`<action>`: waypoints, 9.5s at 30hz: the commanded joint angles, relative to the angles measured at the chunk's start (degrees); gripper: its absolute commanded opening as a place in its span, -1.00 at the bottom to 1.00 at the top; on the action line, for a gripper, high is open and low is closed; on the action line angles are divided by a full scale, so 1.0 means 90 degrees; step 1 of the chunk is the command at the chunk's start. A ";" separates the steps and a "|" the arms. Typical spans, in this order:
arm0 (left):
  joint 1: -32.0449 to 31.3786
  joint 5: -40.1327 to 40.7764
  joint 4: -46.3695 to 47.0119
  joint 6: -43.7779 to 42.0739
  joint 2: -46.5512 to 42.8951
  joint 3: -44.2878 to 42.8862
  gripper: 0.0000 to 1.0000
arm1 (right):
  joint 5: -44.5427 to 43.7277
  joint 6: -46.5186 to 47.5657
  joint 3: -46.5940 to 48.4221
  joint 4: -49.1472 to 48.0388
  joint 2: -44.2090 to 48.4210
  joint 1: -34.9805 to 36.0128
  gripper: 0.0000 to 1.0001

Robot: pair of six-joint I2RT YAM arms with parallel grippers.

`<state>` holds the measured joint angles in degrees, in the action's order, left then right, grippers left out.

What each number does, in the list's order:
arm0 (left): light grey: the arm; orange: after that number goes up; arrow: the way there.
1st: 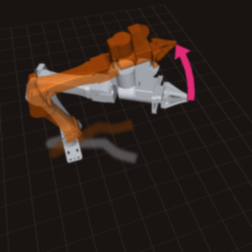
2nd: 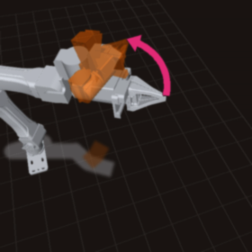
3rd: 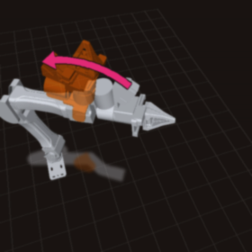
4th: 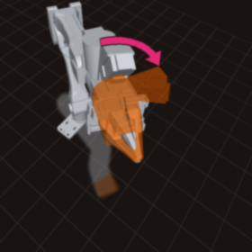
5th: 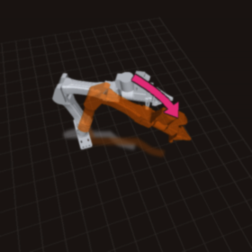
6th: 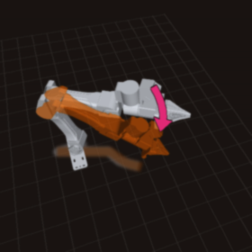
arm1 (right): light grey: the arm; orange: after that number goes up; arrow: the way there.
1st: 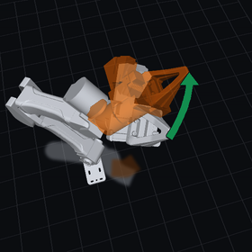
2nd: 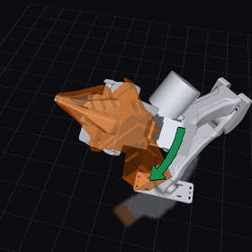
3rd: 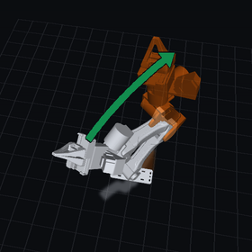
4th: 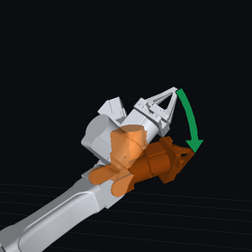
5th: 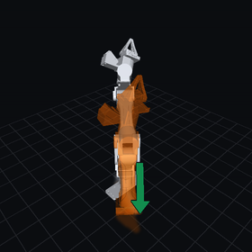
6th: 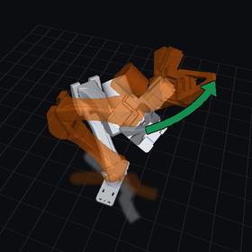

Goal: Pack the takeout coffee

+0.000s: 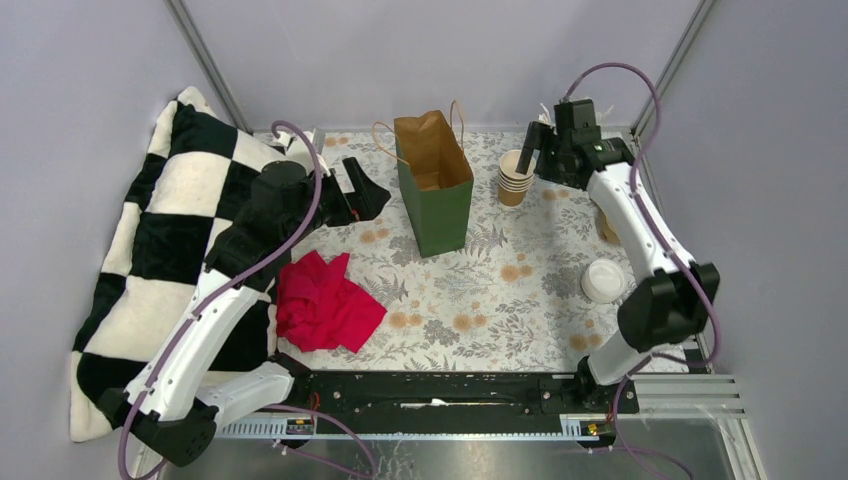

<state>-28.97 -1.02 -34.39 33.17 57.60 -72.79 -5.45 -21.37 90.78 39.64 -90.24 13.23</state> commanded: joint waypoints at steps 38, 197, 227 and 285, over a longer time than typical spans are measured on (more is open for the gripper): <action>-0.0016 -0.0624 -0.0294 -0.1332 0.0952 -0.0916 0.98 | -0.1134 0.0426 0.2507 -0.0090 -0.3137 -0.0168 -0.54; -0.0013 -0.2057 -0.0286 -0.0882 0.1444 -0.0056 0.98 | 0.0209 0.0694 -0.3566 0.0242 0.0512 -0.2379 -0.59; -0.0933 -0.2643 0.0878 0.0612 0.1606 -0.0267 0.96 | 0.4335 -0.1454 -0.2067 -0.0018 0.2311 -0.0477 -1.00; -0.4213 0.2500 -0.0742 -0.1027 0.5495 -0.4298 -0.57 | 0.0967 -0.6403 -0.1407 0.2082 0.2253 0.0295 -1.00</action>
<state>-66.54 18.96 -40.99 24.99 106.39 -108.18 5.17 -77.80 75.96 56.90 -69.87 15.81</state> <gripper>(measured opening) 0.224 0.011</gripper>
